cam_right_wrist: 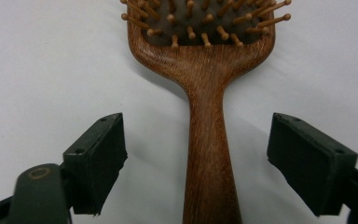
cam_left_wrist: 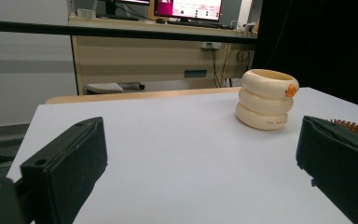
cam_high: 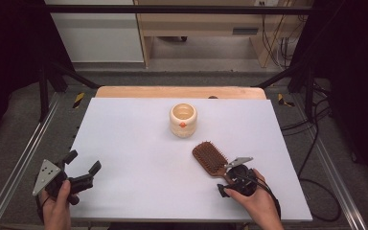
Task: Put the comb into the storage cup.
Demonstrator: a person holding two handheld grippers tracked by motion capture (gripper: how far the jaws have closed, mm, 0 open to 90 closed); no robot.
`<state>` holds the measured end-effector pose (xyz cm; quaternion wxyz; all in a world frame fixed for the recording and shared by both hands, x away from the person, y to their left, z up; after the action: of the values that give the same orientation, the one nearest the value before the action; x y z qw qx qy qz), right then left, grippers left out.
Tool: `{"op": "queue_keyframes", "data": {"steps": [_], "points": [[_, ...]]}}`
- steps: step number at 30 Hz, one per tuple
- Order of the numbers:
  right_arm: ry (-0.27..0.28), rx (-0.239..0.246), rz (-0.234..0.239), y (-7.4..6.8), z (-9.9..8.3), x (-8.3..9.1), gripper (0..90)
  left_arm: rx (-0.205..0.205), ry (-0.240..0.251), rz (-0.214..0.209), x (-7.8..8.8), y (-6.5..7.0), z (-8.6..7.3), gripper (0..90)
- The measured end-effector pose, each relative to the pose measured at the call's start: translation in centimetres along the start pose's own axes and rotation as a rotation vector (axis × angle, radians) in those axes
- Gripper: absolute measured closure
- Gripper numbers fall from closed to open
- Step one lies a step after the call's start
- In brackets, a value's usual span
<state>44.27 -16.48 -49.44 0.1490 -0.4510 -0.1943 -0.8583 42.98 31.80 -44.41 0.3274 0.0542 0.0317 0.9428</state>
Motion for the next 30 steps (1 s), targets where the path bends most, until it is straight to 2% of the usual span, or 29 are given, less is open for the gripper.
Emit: {"op": "queue_keyframes", "data": {"steps": [10,20,30], "points": [[-0.013,0.028,0.010,-0.15,0.09,-0.17,34.3,-0.003,-0.002,-0.001,-0.02,0.05,0.01,2.1],[-0.016,0.056,0.014,0.00,0.38,-0.22,42.2,-0.013,-0.005,0.000,-0.04,0.10,0.05,2.1],[-0.028,0.059,0.016,0.54,0.67,-0.35,46.7,-0.015,-0.008,0.002,-0.09,0.06,0.04,2.1]]}}
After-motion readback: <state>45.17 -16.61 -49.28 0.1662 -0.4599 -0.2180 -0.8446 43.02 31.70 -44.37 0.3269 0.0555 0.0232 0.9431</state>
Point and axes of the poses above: each handheld gripper's, and its own axes: x roughly backward along the jaws, z roughly out of its top, y roughly to its right, the point moved 4 cm from there along -x, roughly forward along the jaws, and after that the axes turned 12 degrees about -z, right-handed, at the moved point
